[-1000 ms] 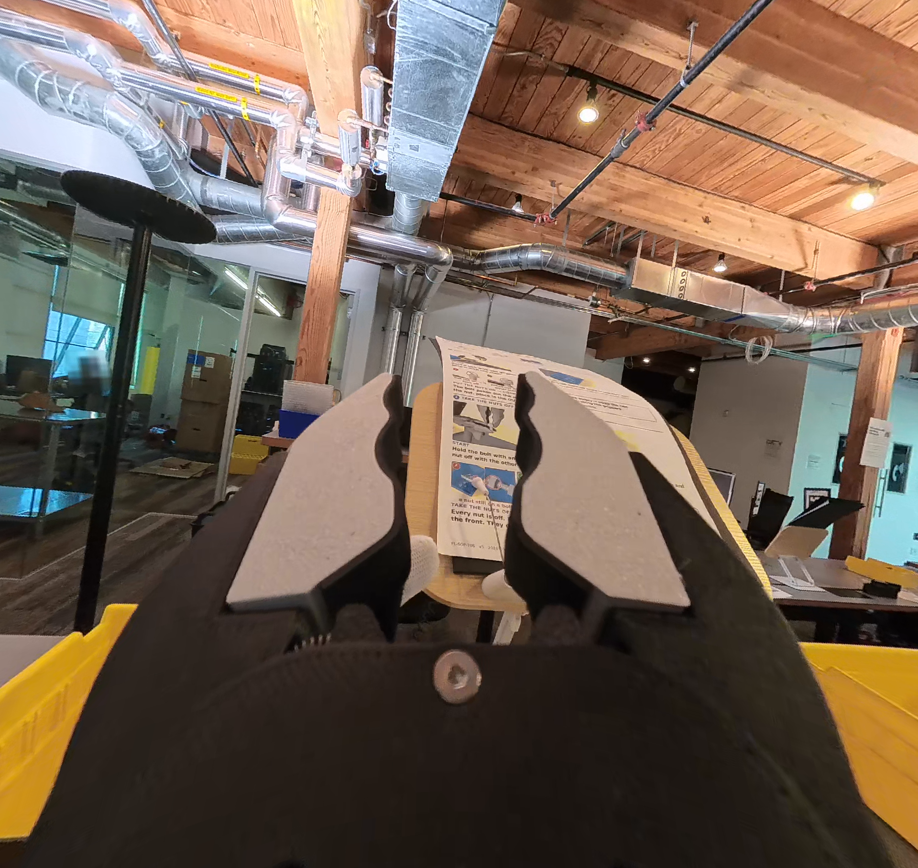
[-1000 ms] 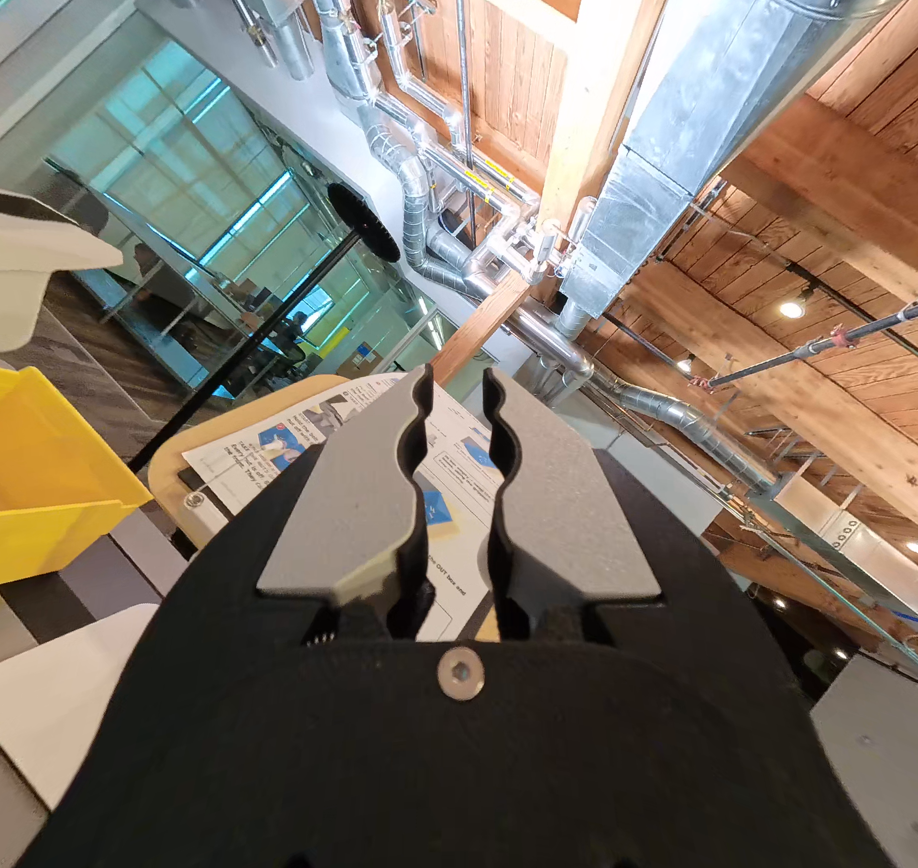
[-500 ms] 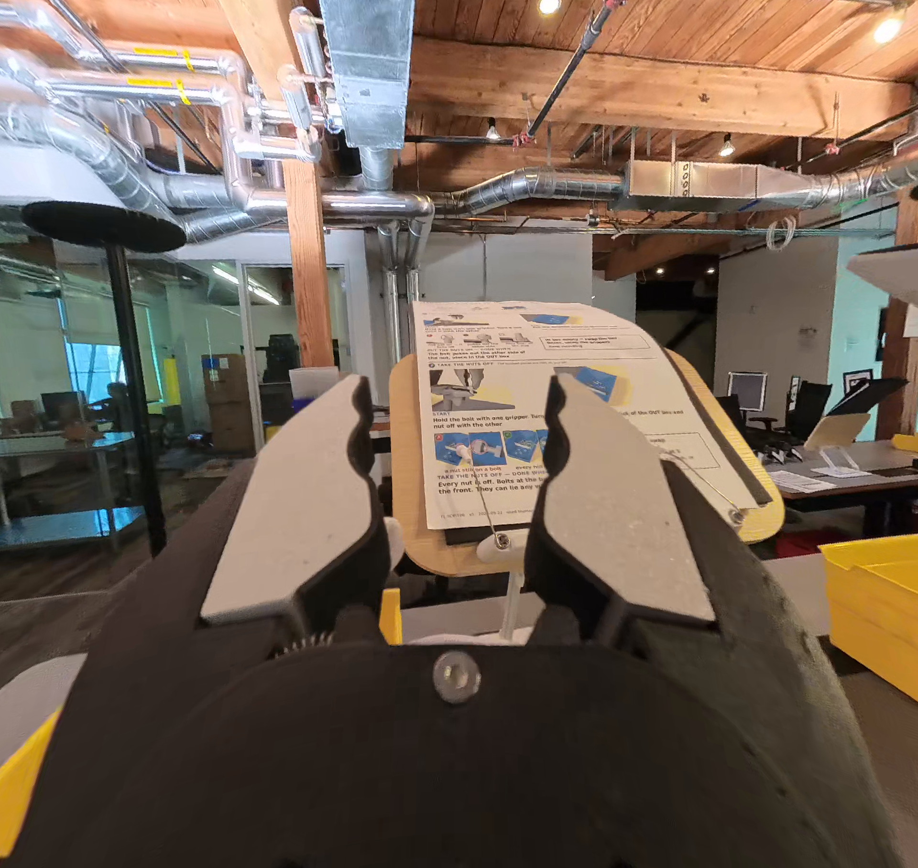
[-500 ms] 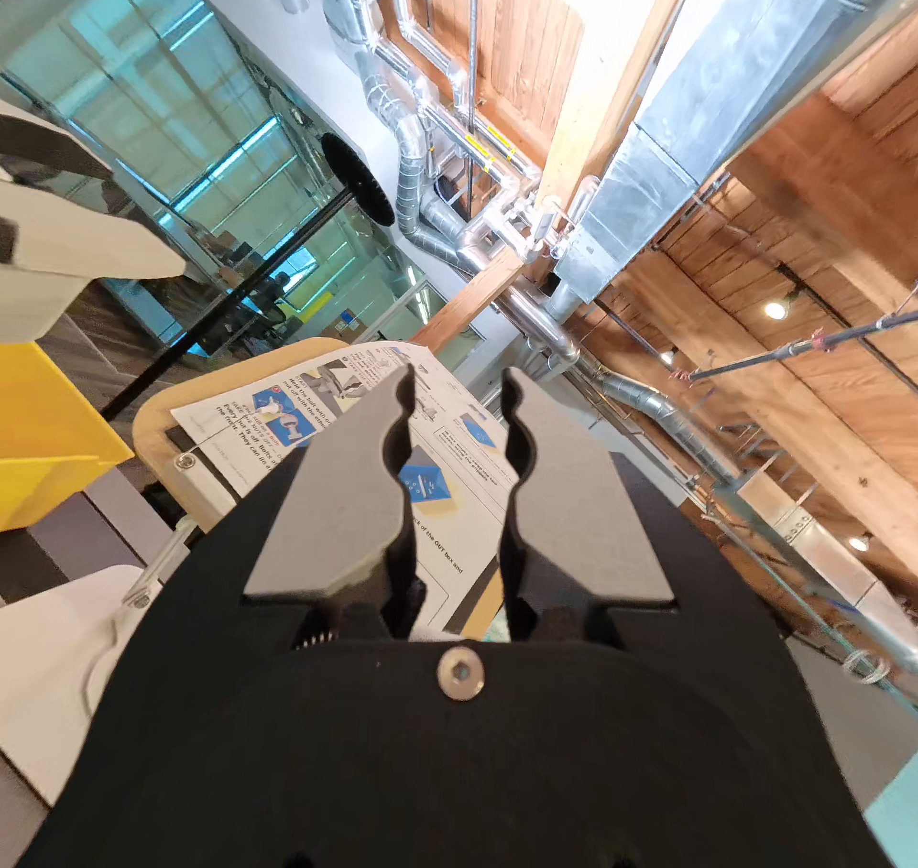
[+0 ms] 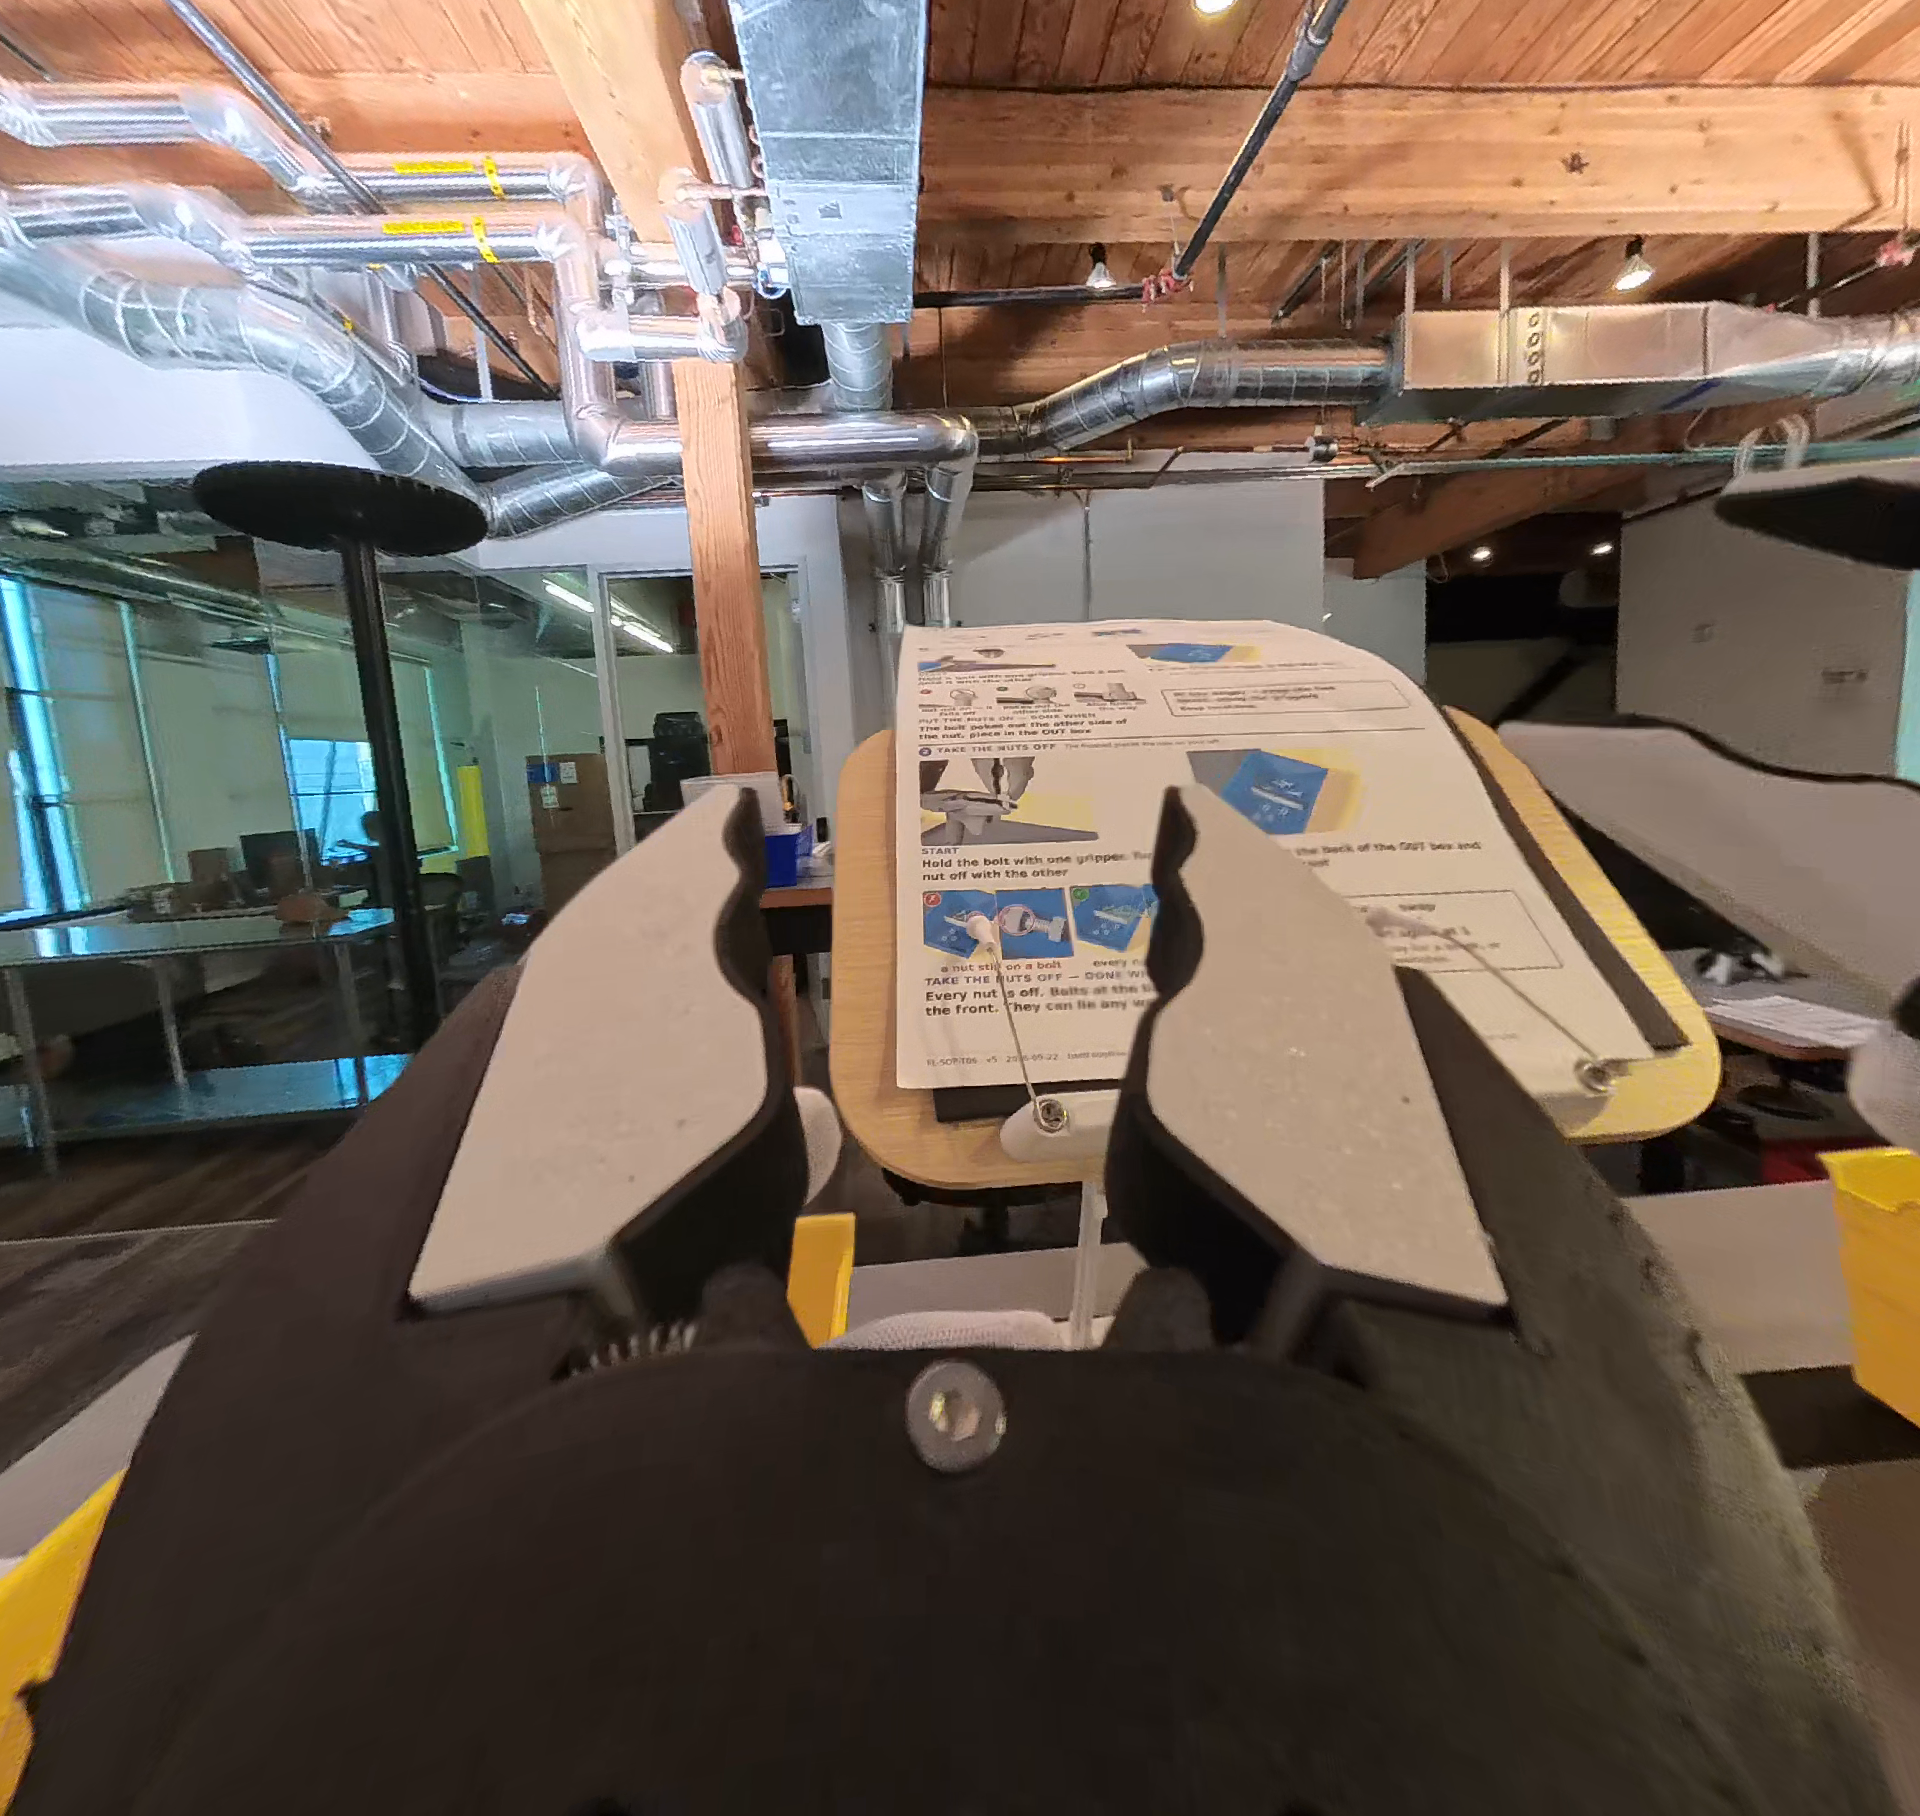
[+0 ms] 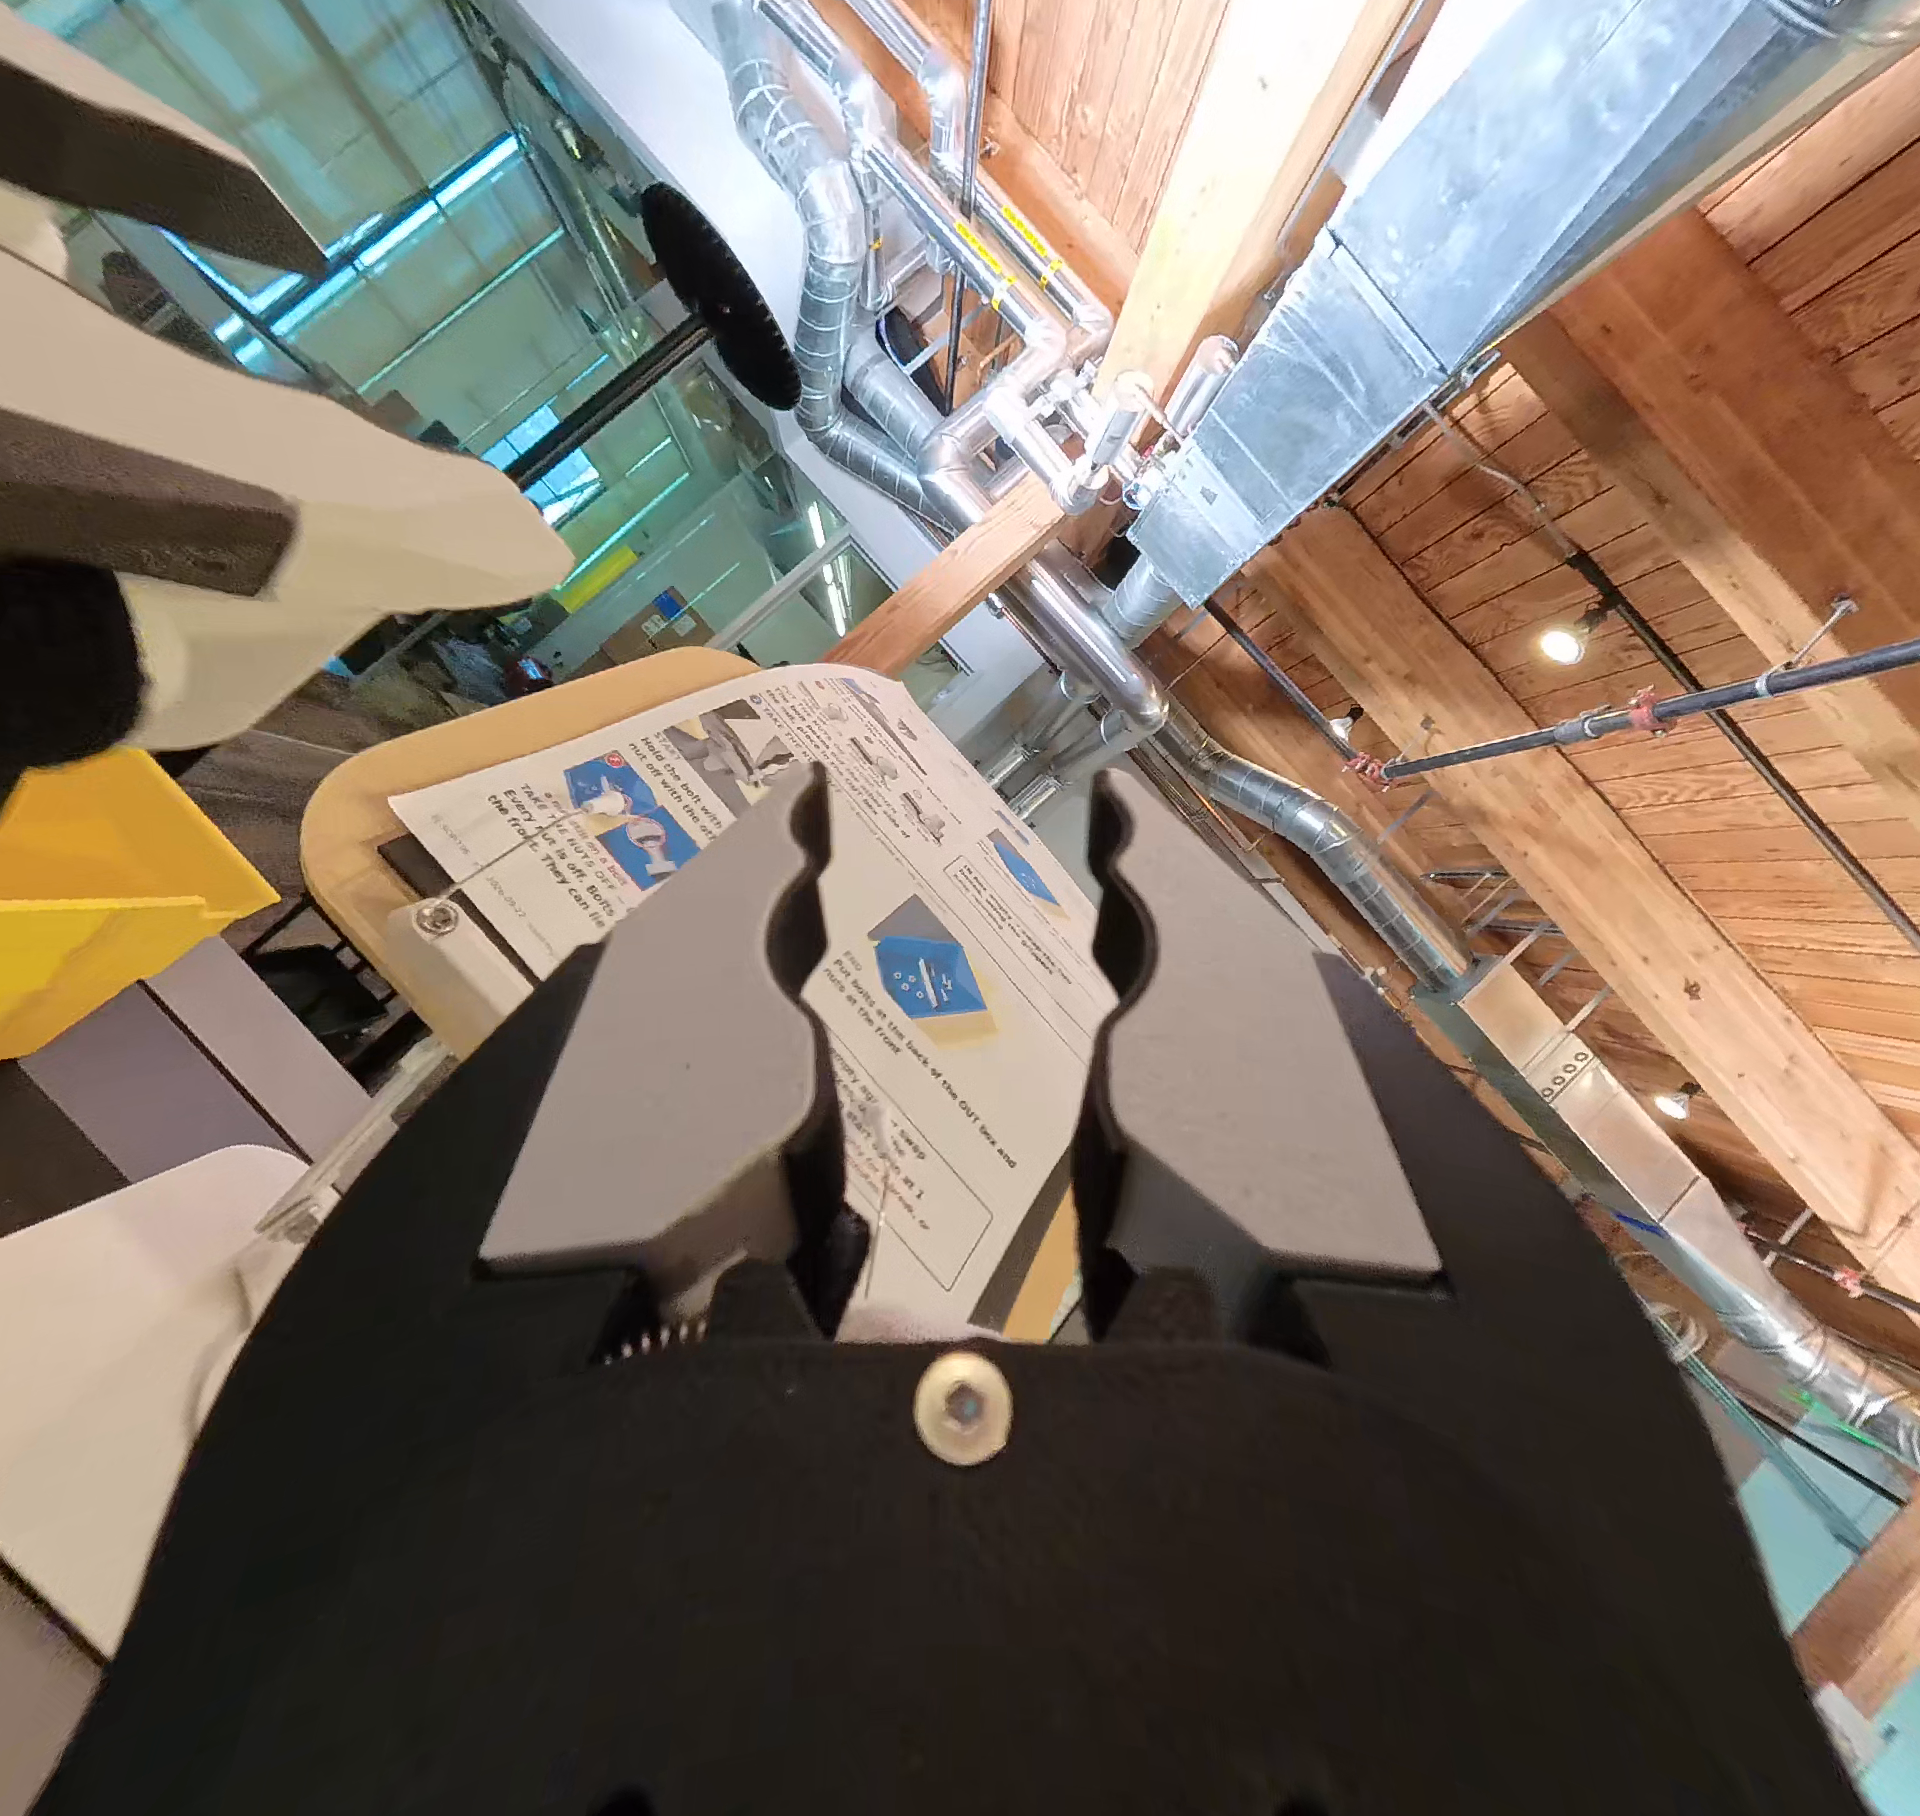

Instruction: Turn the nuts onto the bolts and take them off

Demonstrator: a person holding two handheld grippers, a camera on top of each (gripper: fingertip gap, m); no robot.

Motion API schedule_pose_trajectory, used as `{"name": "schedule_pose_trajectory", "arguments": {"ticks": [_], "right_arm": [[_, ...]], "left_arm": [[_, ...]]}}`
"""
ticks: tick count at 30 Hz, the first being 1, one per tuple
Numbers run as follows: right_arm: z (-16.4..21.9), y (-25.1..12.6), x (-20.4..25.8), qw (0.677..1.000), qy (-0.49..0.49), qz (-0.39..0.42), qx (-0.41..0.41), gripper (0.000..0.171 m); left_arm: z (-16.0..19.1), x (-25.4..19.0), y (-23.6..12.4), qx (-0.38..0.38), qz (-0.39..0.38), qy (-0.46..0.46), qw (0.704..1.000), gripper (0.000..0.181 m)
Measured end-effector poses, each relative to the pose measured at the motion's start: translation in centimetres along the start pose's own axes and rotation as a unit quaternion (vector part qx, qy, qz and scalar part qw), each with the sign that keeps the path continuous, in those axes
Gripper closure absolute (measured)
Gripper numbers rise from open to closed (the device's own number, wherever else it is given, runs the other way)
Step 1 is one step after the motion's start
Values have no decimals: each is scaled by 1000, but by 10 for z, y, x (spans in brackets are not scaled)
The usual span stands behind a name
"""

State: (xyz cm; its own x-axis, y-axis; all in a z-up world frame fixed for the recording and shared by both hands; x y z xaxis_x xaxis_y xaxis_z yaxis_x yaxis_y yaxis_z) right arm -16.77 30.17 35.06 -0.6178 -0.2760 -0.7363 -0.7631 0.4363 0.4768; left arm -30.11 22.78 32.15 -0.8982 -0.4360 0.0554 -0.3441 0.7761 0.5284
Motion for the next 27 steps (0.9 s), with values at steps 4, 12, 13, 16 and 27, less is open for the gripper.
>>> {"name": "schedule_pose_trajectory", "arguments": {"ticks": [4, 12, 13, 16, 27], "right_arm": [[-4, -3, 10, 1000, 16, -9, -14, 169], [-2, -3, 7, 998, 50, -22, -17, 171], [-2, -3, 6, 998, 57, -23, -18, 171], [-4, -4, 4, 996, 76, -22, -28, 168], [-2, -4, -1, 991, 123, -28, -37, 168]], "left_arm": [[7, -7, -5, -9, -3, 11, 1000, 149], [6, -17, -11, -32, 18, 16, 999, 181], [6, -17, -11, -33, 17, 15, 999, 181], [5, -15, -11, -38, 17, 11, 999, 172], [6, -12, -11, -39, 6, 13, 999, 171]]}}
Point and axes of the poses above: each gripper's, where its closed fingertips meet, y out along the fingers, z out of its underside, x = y × z across the jaws, the point moved 9 cm from there along -y, back along the fingers, and after that the axes turned 5 degrees about -x, right-handed, at the moved point
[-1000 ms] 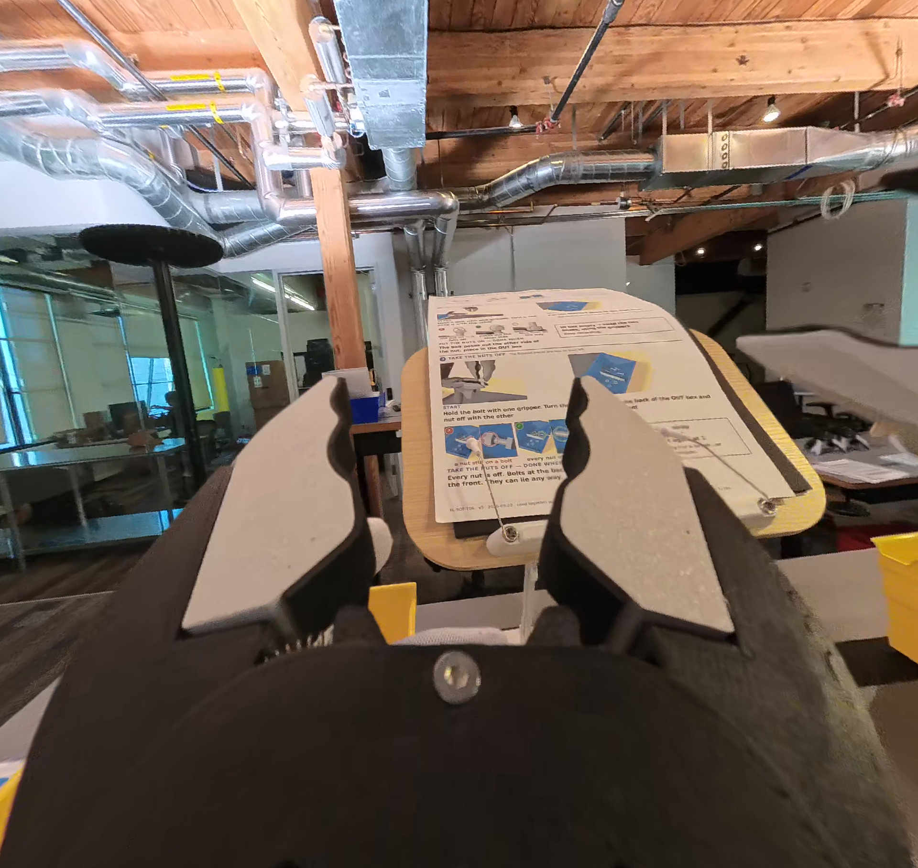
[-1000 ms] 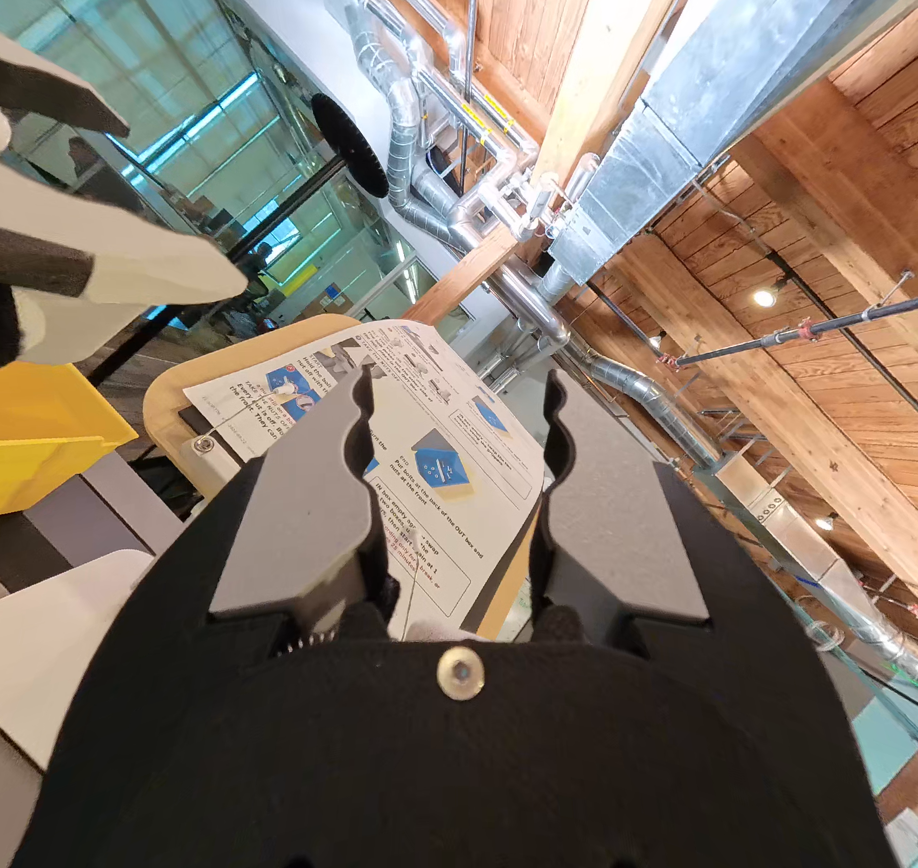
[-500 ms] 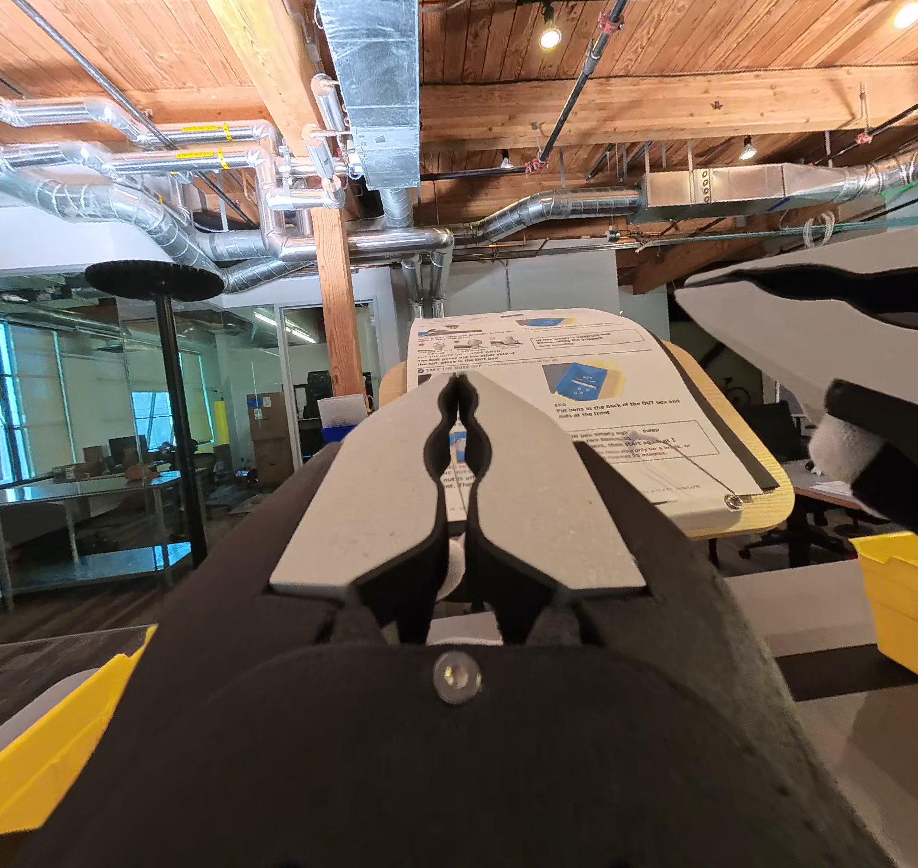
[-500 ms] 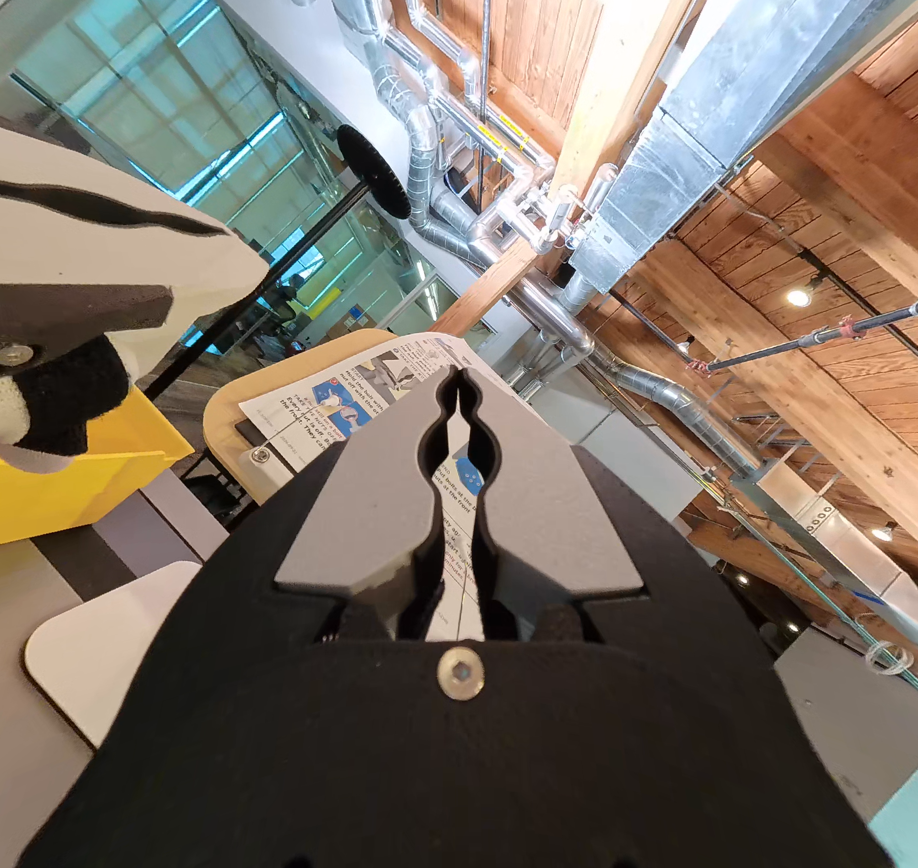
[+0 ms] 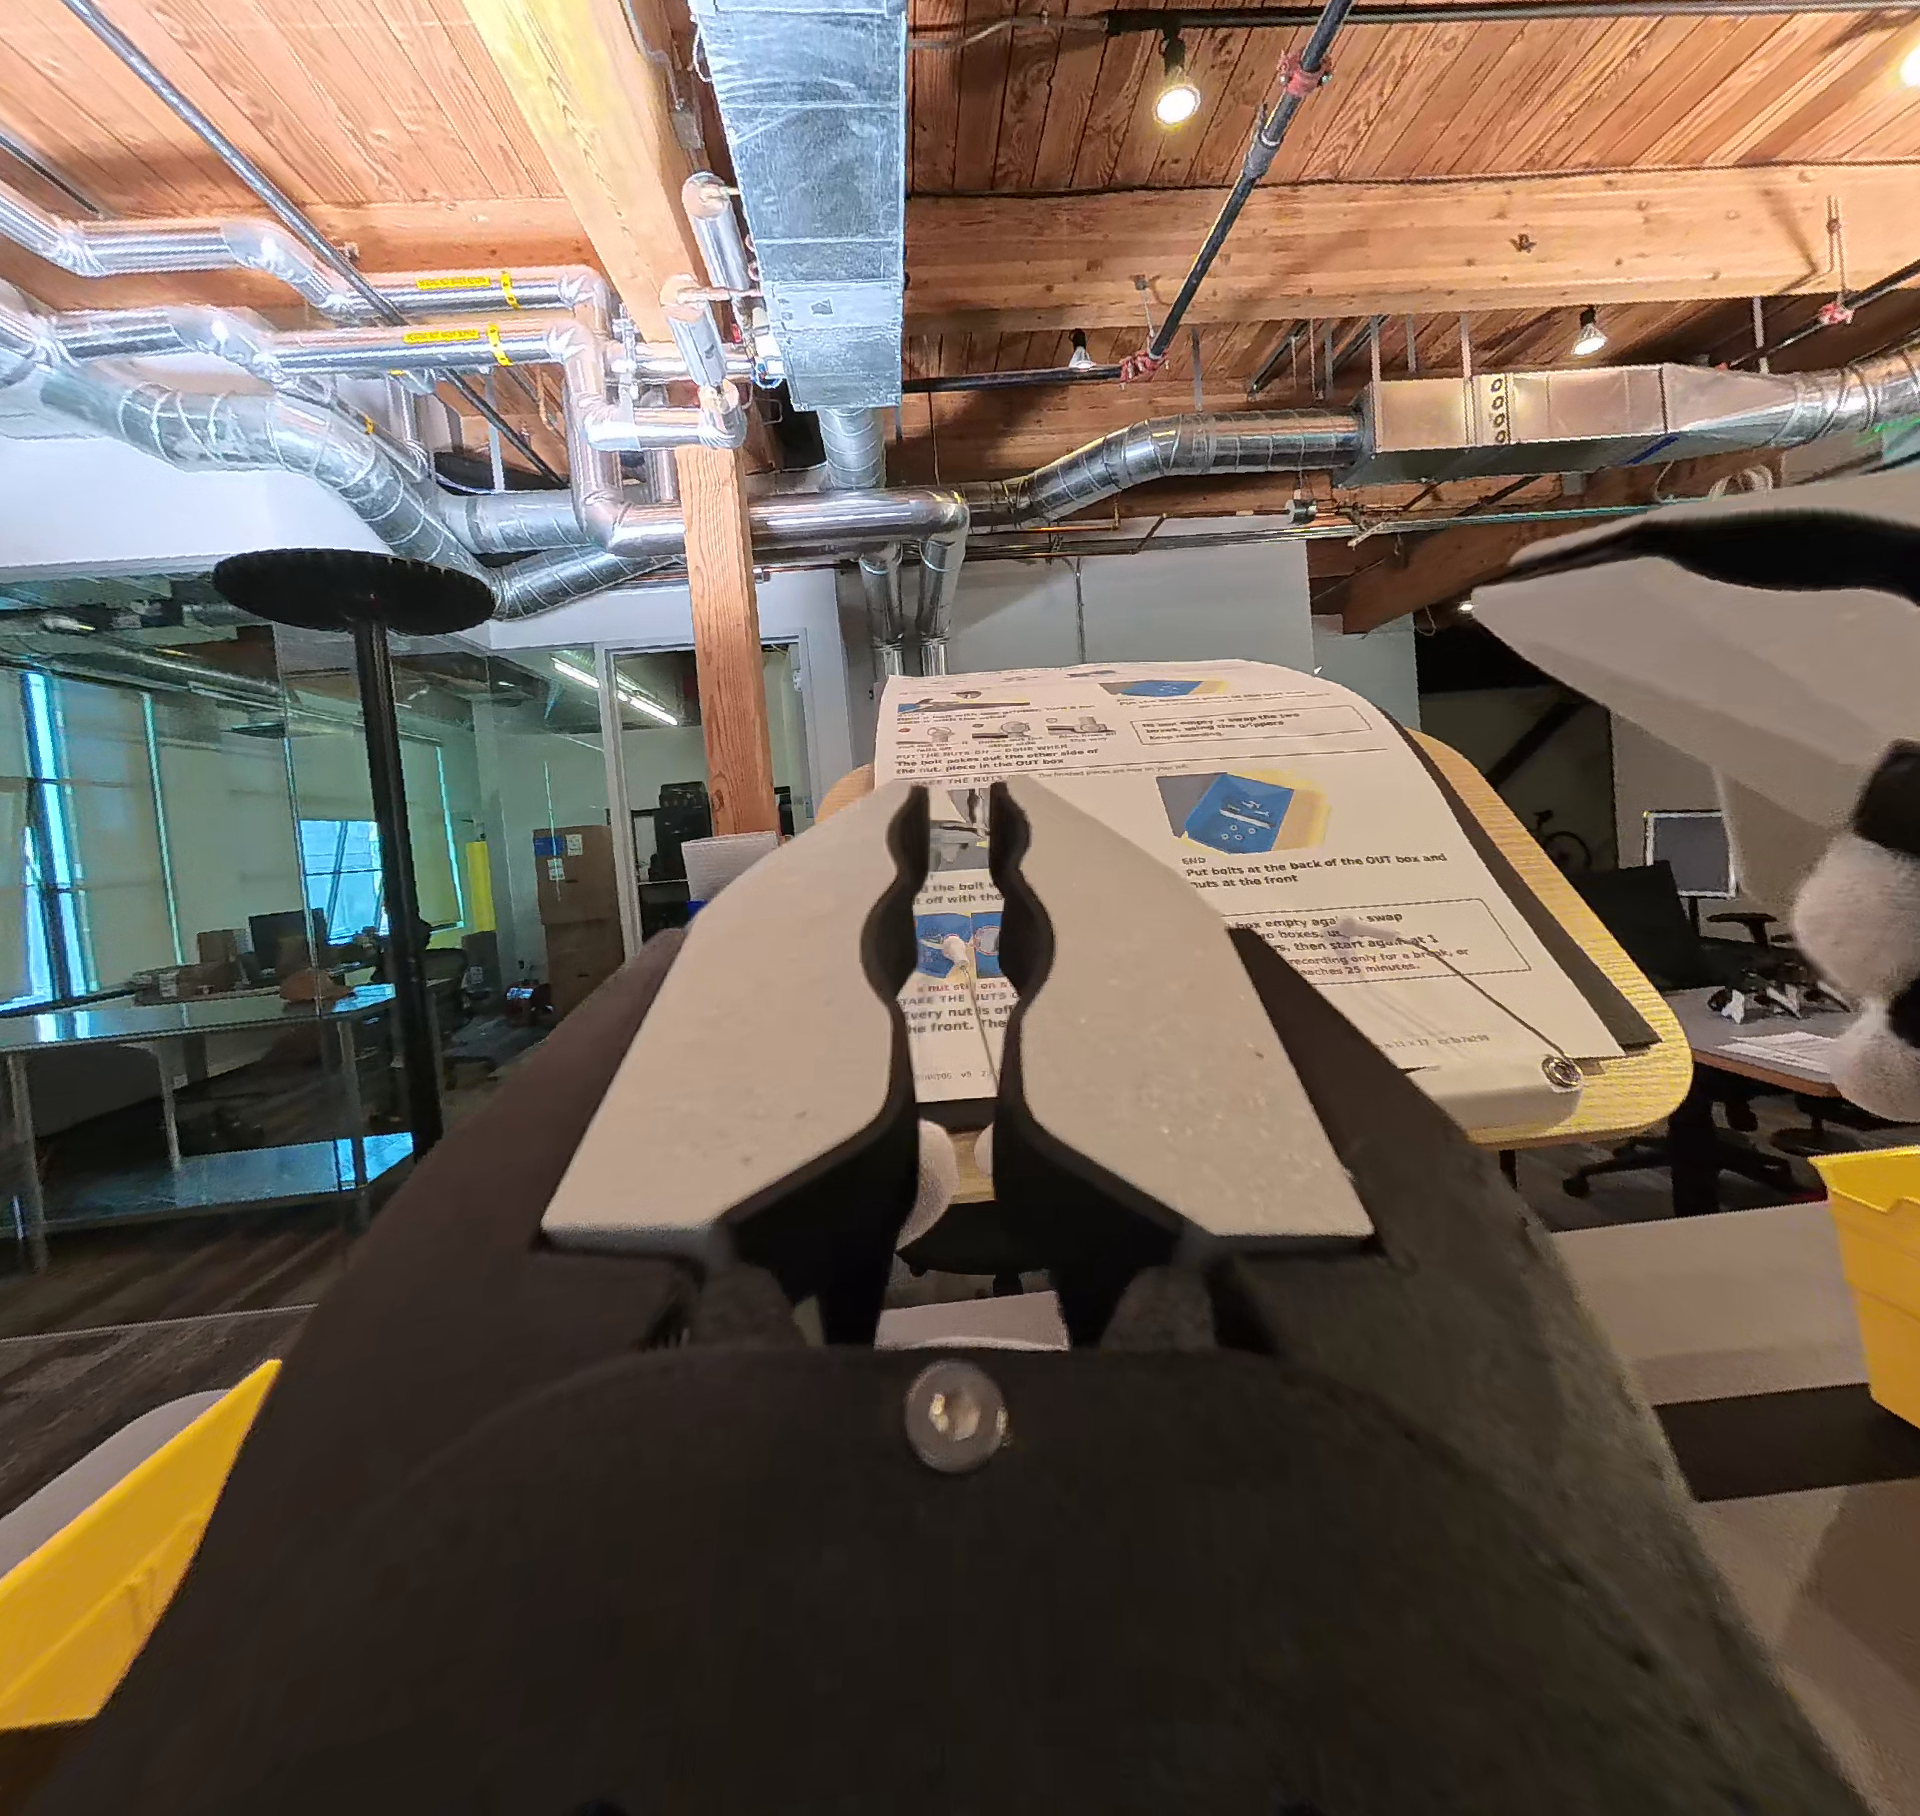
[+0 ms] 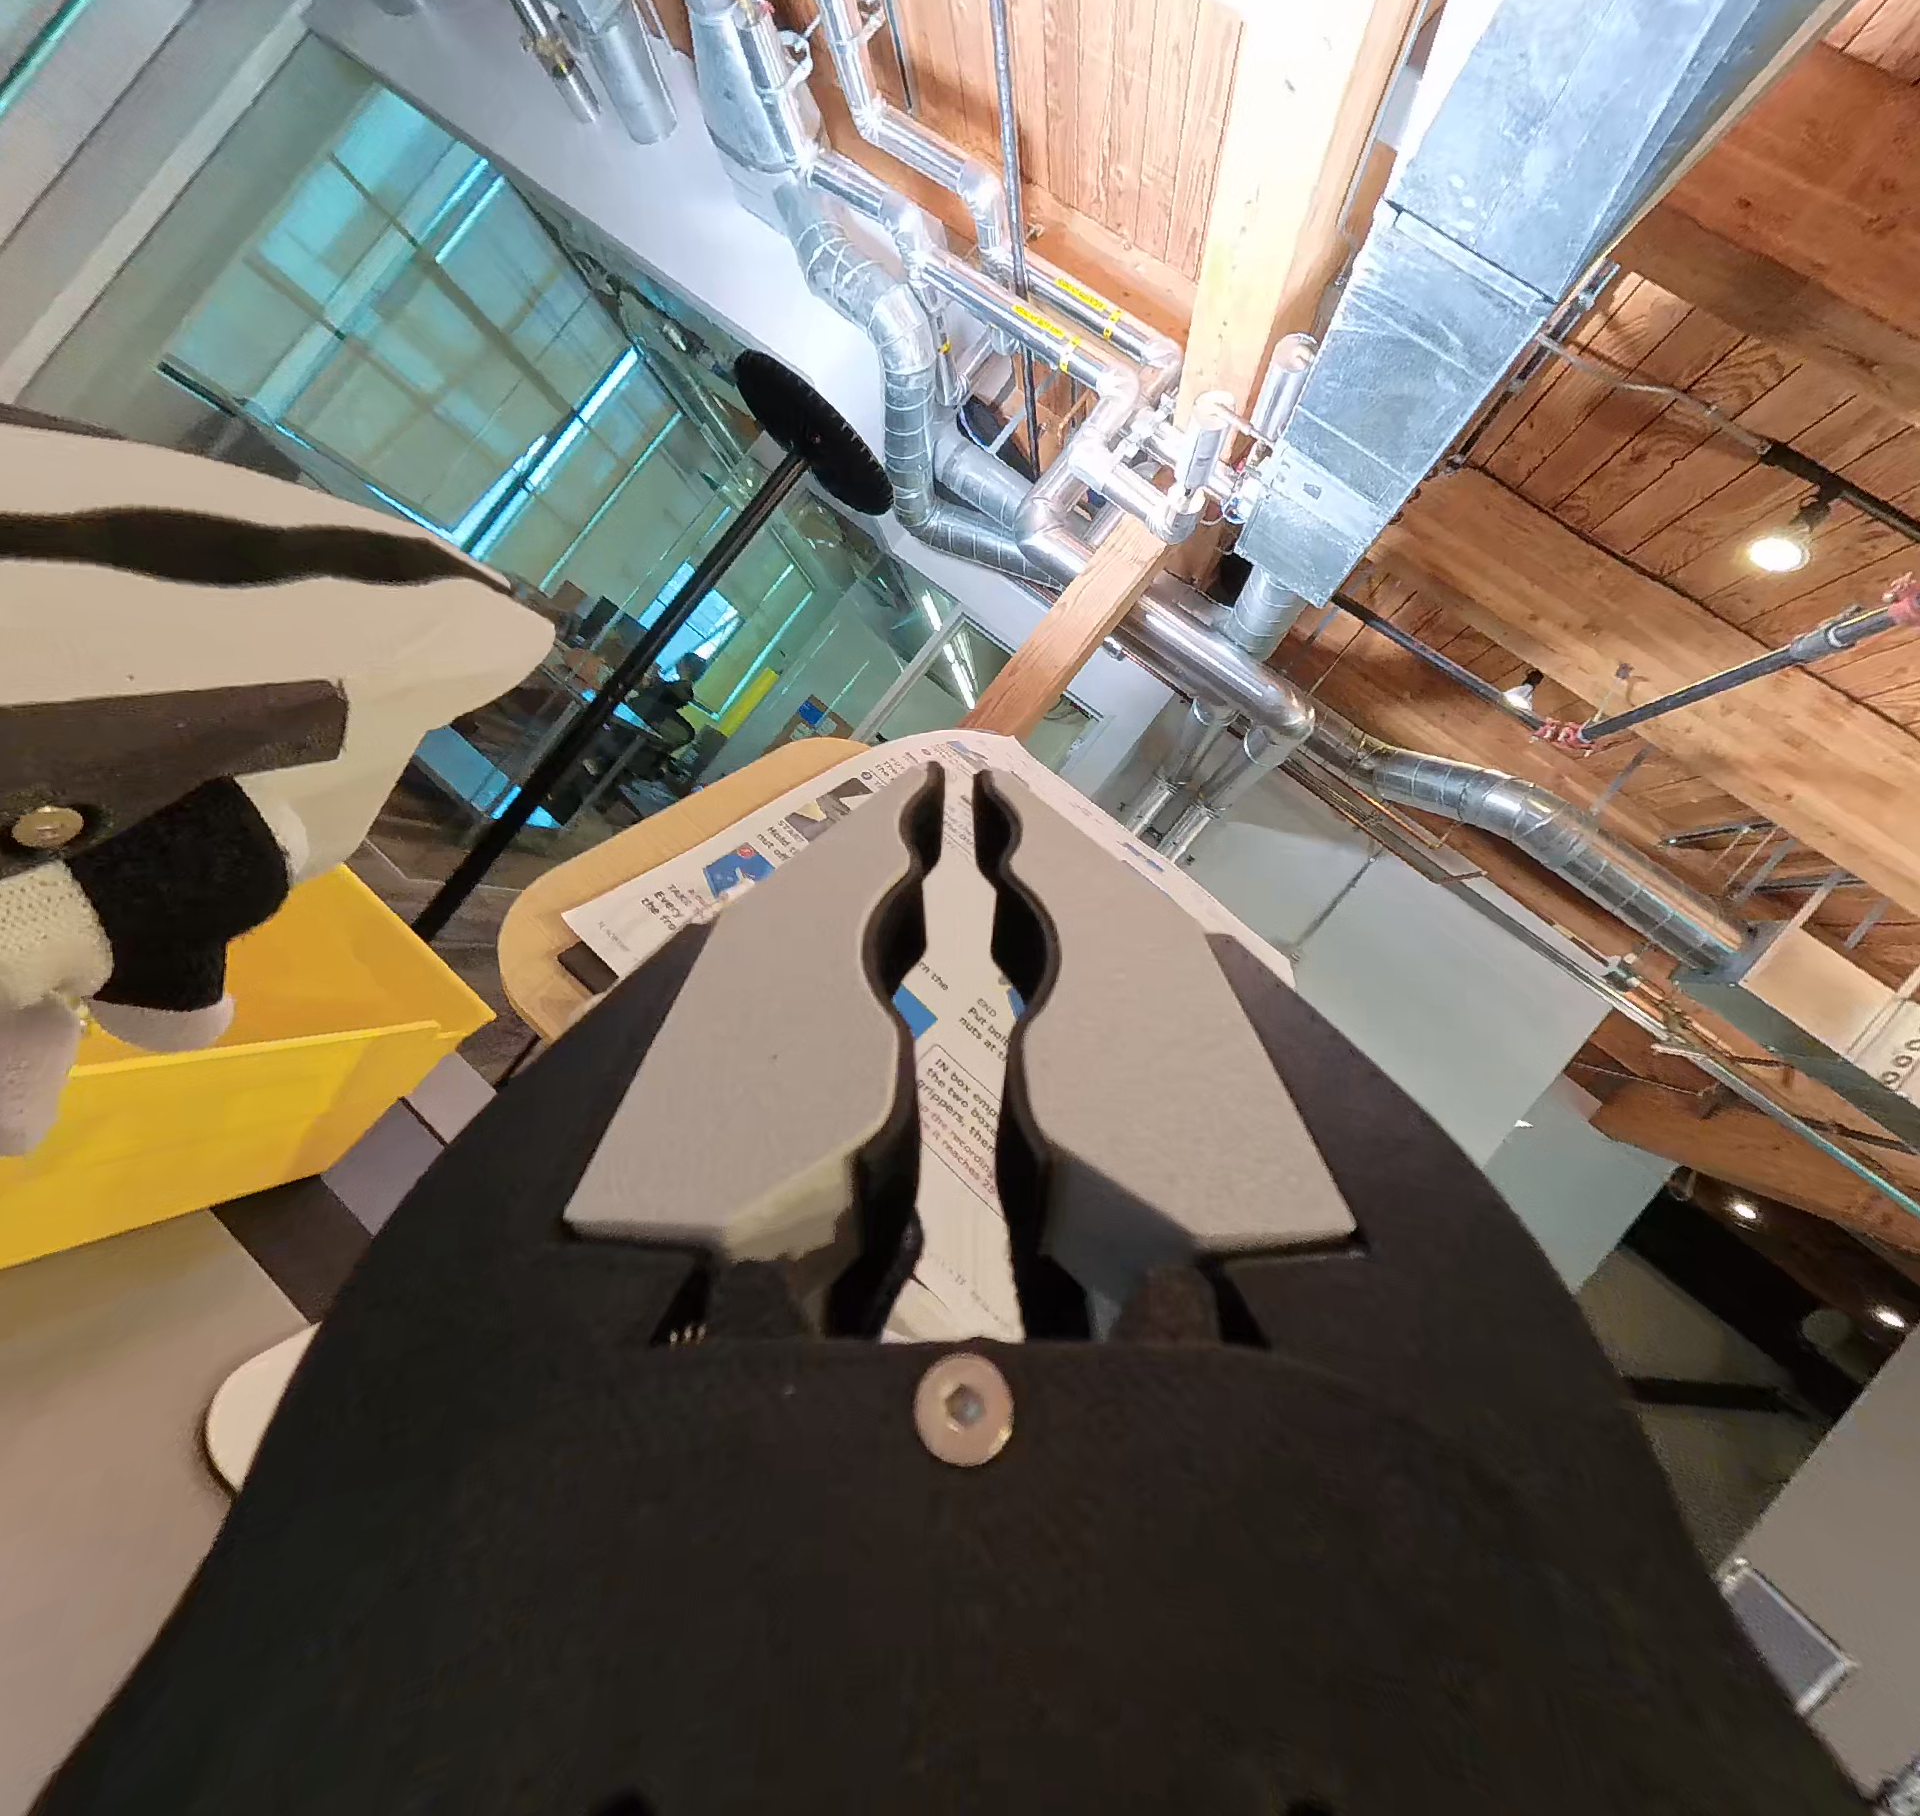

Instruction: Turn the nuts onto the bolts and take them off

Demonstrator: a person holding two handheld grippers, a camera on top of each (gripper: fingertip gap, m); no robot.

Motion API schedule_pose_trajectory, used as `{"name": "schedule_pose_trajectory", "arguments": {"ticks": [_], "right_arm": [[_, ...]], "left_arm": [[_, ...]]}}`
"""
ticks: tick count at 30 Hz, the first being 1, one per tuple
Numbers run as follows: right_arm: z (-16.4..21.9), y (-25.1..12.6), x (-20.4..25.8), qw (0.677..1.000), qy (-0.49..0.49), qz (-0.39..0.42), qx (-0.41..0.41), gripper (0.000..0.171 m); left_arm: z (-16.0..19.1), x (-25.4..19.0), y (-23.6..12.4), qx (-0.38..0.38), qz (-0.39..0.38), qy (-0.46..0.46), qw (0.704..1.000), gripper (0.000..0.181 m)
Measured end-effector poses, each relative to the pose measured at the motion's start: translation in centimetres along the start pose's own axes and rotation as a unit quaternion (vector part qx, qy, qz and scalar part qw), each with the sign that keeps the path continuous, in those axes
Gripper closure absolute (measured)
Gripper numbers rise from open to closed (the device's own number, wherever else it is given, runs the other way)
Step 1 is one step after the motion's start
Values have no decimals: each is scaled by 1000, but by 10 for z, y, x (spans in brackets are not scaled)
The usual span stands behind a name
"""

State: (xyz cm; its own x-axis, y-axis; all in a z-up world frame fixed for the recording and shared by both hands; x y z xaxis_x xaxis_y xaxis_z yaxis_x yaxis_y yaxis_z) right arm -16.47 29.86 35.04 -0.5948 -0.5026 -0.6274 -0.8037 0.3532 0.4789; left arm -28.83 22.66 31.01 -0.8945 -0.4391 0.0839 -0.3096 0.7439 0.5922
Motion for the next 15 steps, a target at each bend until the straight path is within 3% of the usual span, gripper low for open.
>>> {"name": "schedule_pose_trajectory", "arguments": {"ticks": [3, 4, 7, 9, 10, 13, 15], "right_arm": [[-1, -1, -5, 1000, 22, 6, -5, 164], [-1, -1, -7, 1000, 29, 8, -6, 171], [-2, -2, -15, 999, 32, 24, -4, 171], [-3, -2, -19, 999, 25, 43, -6, 150], [-4, -3, -21, 999, 14, 49, -8, 149], [-5, -5, -27, 997, -40, 67, -9, 171], [-4, -6, -33, 994, -74, 78, -5, 171]], "left_arm": [[-1, 2, 0, -3, -4, -5, 1000, 168], [-2, 2, 0, -4, -5, -4, 1000, 168], [-6, 4, -1, -13, -5, -11, 1000, 181], [-8, 5, -1, -16, -7, -18, 1000, 176], [-8, 5, 0, -18, -8, -19, 1000, 169], [-7, 5, -1, -21, -23, -22, 999, 159], [-7, 5, -2, -25, -30, -25, 999, 177]]}}
Point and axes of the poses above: each gripper's, where its closed fingertips meet, y out along the fingers, z out of its underside, x = y × z across the jaws, the point moved 9 cm from there along -y, back along the fingers, and after that the axes turned 5 degrees about -x, right-handed, at the moved point
